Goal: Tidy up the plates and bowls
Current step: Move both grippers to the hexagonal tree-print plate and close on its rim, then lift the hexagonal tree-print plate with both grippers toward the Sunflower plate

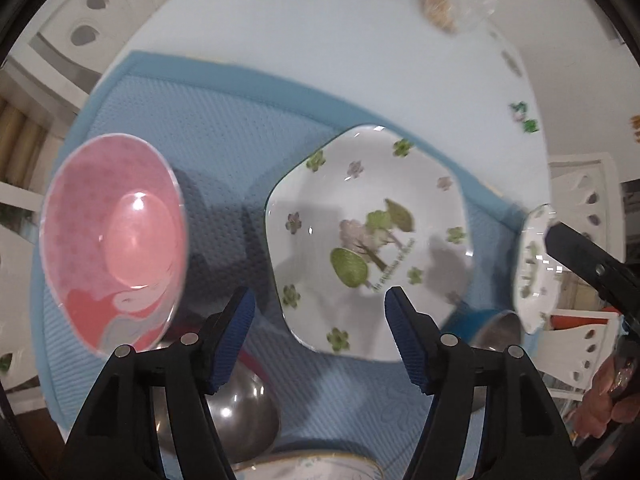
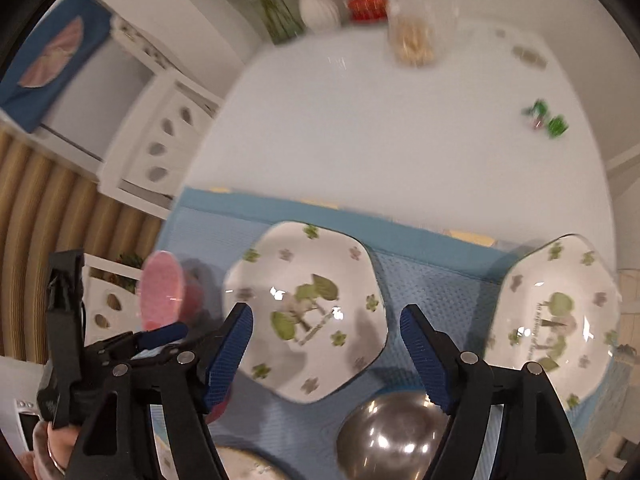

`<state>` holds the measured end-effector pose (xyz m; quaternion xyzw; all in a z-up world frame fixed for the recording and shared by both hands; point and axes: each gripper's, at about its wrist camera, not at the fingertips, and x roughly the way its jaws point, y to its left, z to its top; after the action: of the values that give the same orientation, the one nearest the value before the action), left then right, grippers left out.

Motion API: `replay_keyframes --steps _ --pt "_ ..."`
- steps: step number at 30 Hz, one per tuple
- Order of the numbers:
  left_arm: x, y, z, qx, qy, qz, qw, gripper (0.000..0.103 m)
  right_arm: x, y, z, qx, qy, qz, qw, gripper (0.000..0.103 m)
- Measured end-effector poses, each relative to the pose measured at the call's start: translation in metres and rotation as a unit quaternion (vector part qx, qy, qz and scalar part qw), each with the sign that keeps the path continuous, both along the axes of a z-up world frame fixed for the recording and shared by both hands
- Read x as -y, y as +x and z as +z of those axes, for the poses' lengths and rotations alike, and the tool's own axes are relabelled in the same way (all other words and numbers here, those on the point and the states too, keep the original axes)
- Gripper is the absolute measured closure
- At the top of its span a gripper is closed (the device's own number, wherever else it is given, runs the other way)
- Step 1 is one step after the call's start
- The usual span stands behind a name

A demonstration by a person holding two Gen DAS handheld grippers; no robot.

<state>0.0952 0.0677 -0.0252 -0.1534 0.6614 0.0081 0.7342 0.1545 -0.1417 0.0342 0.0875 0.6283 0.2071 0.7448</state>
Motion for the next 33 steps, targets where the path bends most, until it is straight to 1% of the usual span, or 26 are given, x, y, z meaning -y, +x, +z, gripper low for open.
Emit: replay_keyframes --steps 4,6,10,12,15,16,19,20,21,22,23,24,25,27,30,33 --pt "0.008 0.009 -0.021 -0.012 0.015 -0.01 0.9998 0.037 -0.006 0.015 -0.045 -0.037 -0.012 0.011 0.999 0.028" --pt "0.009 0.011 -0.031 -0.021 0.016 -0.012 0.9996 0.037 -0.008 0.021 -0.065 -0.055 -0.017 0.014 0.998 0.028" --pt "0.016 0.015 -0.038 -0.022 0.024 -0.024 0.9992 0.037 -0.014 0.03 -0.096 -0.08 -0.026 0.032 0.996 0.028" --pt "0.019 0.018 -0.046 -0.032 0.031 -0.026 0.9987 0.037 -0.018 0.032 -0.11 -0.094 -0.03 0.043 0.994 0.031" --pt "0.018 0.02 -0.065 -0.059 0.017 -0.02 0.9979 0.037 -0.023 0.036 -0.125 -0.109 -0.034 0.055 0.992 0.037" --pt "0.019 0.02 -0.068 -0.057 0.015 -0.016 0.9981 0.035 -0.024 0.036 -0.128 -0.11 -0.038 0.061 0.991 0.037" --pt "0.023 0.024 -0.065 -0.041 0.021 -0.009 0.9989 0.036 -0.025 0.038 -0.129 -0.103 -0.039 0.074 0.991 0.039" --pt "0.023 0.026 -0.063 -0.033 0.023 -0.001 0.9992 0.041 -0.025 0.039 -0.129 -0.101 -0.04 0.078 0.991 0.044" --pt "0.022 0.027 -0.061 -0.025 0.025 0.003 0.9994 0.044 -0.025 0.04 -0.128 -0.095 -0.041 0.08 0.991 0.049" --pt "0.02 0.029 -0.058 -0.019 0.029 0.003 0.9994 0.047 -0.025 0.041 -0.128 -0.09 -0.039 0.082 0.992 0.063" --pt "0.019 0.03 -0.056 -0.018 0.033 0.001 0.9993 0.048 -0.025 0.042 -0.127 -0.085 -0.038 0.087 0.992 0.067" --pt "0.02 0.031 -0.052 -0.014 0.04 -0.005 0.9991 0.048 -0.024 0.042 -0.127 -0.084 -0.045 0.096 0.991 0.07" --pt "0.021 0.032 -0.049 -0.009 0.046 -0.012 0.9988 0.049 -0.024 0.044 -0.127 -0.085 -0.047 0.1 0.99 0.071" --pt "0.024 0.034 -0.042 0.002 0.059 -0.023 0.998 0.05 -0.018 0.046 -0.127 -0.093 -0.034 0.09 0.991 0.071" --pt "0.025 0.036 -0.036 0.008 0.056 -0.027 0.9981 0.05 -0.014 0.049 -0.125 -0.094 -0.028 0.075 0.992 0.071" --pt "0.026 0.036 -0.032 0.011 0.053 -0.032 0.998 0.05 -0.009 0.048 -0.119 -0.094 -0.028 0.072 0.993 0.071"
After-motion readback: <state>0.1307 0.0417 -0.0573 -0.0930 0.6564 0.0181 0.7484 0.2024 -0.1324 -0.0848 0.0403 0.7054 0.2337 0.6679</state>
